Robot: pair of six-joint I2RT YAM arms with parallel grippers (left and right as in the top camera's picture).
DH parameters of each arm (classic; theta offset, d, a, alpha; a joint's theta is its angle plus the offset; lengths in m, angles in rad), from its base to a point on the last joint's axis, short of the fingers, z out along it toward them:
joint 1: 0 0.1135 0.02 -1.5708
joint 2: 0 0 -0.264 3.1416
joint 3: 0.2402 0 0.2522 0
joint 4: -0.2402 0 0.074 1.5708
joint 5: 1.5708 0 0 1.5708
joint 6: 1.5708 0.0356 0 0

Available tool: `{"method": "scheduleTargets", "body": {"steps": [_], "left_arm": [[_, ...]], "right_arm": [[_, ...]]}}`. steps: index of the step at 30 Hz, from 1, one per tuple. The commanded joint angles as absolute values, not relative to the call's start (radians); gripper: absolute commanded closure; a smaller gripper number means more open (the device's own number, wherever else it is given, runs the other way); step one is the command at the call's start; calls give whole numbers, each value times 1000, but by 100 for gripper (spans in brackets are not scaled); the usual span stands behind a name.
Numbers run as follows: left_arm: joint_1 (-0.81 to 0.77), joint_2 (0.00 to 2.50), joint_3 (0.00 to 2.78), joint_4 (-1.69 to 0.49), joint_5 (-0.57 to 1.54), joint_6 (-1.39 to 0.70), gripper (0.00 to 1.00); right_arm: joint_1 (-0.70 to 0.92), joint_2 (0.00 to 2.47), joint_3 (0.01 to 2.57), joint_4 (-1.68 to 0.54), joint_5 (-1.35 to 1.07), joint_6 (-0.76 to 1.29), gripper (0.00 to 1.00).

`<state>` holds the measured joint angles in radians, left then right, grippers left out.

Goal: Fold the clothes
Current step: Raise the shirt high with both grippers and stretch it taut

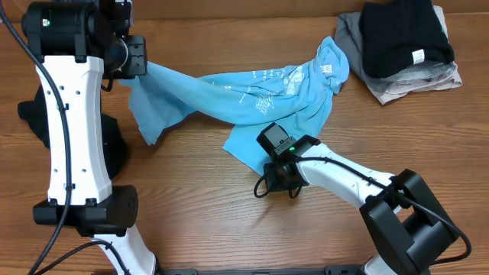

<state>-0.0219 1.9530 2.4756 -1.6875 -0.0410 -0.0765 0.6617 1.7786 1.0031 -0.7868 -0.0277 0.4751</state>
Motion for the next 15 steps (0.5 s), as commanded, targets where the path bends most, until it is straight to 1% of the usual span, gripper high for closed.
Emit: {"method": "scheduleTargets", "body": {"steps": [1, 4, 7, 10, 12, 15], "left_arm": [[-21, 1961, 2484, -1686, -54, -93, 96], [-19, 1950, 2515, -1687, -63, -93, 96], [-19, 1918, 2572, -1687, -68, -89, 96], [-19, 1869, 2636, -1687, -124, -89, 96], [-19, 1823, 2676, -1681, -184, -90, 96], [-19, 1750, 2711, -1657, -229, -90, 96]], "right_arm": [[625, 1820, 1024, -851, 38, 533, 96], [542, 1774, 1155, -980, 52, 524, 96], [434, 1711, 1363, -1133, 51, 451, 96], [334, 1671, 1647, -1295, 51, 351, 96], [264, 1670, 1885, -1408, 50, 307, 96], [176, 1671, 2172, -1503, 48, 281, 96]]}}
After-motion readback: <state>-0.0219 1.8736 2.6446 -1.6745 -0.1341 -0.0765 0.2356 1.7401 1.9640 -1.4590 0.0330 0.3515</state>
